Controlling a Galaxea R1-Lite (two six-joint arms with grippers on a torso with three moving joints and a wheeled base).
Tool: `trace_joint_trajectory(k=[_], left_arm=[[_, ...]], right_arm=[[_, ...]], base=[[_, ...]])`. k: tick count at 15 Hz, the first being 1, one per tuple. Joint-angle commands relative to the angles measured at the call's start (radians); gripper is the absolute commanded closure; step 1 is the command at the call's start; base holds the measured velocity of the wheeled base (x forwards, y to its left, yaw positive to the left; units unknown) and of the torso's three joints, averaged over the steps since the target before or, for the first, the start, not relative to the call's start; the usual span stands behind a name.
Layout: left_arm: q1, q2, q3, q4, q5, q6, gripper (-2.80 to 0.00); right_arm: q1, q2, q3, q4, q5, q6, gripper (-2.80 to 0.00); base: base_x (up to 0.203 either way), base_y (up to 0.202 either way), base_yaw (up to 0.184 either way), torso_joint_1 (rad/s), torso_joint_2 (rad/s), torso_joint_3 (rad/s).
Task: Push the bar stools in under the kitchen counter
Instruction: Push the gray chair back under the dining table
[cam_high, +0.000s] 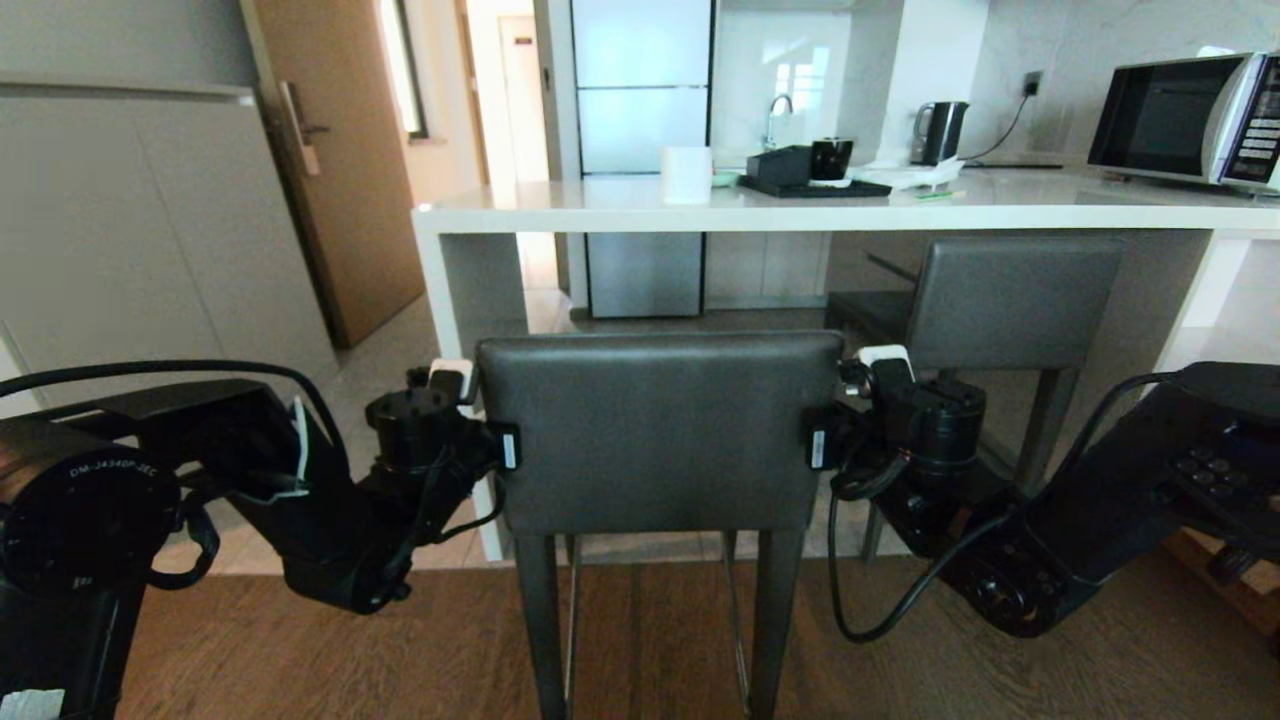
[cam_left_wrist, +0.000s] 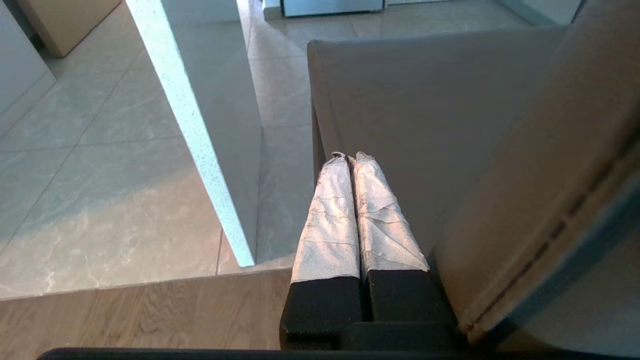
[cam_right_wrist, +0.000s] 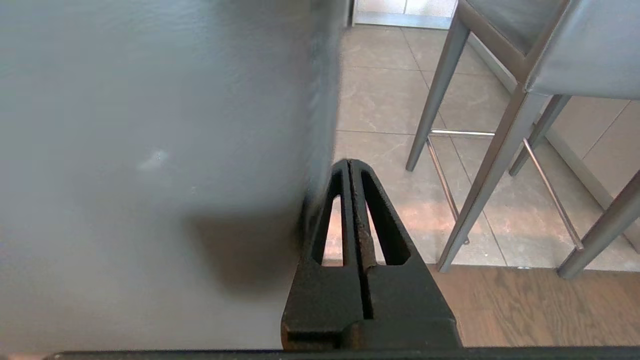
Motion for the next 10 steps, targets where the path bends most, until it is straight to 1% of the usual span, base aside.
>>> trace_joint_trajectory(k=[1, 4, 6, 8, 10], left_arm=[[0.005, -0.011, 0.028, -0.006, -0.002, 0.000, 0.00], [0.027, -0.025, 0.072, -0.084, -0.001, 0.003, 0.00], [0.041, -0.026, 0.075, -0.087, -0.002, 0.001, 0.00], [0.041, -0.025, 0.080, -0.087, -0.002, 0.003, 0.00], [0.041, -0.018, 0.072, -0.085, -0.001, 0.003, 0.00]], right_arm=[[-0.018, 0.054, -0.057, -0.004, -0.003, -0.011, 0.00], [-0.026, 0.129, -0.191, 0.012, -0.006, -0.057, 0.00], [-0.019, 0.147, -0.260, 0.059, -0.006, -0.065, 0.00], [-0.022, 0.158, -0.295, 0.084, -0.008, -0.065, 0.00], [-0.024, 0.157, -0.276, 0.079, -0.009, -0.062, 0.00]], base=[[0.000, 0.000, 0.000, 0.000, 0.00, 0.000], [0.000, 0.000, 0.000, 0.000, 0.00, 0.000], [0.000, 0.000, 0.000, 0.000, 0.00, 0.000], [0.000, 0.000, 0.000, 0.000, 0.00, 0.000], [0.000, 0.000, 0.000, 0.000, 0.00, 0.000]])
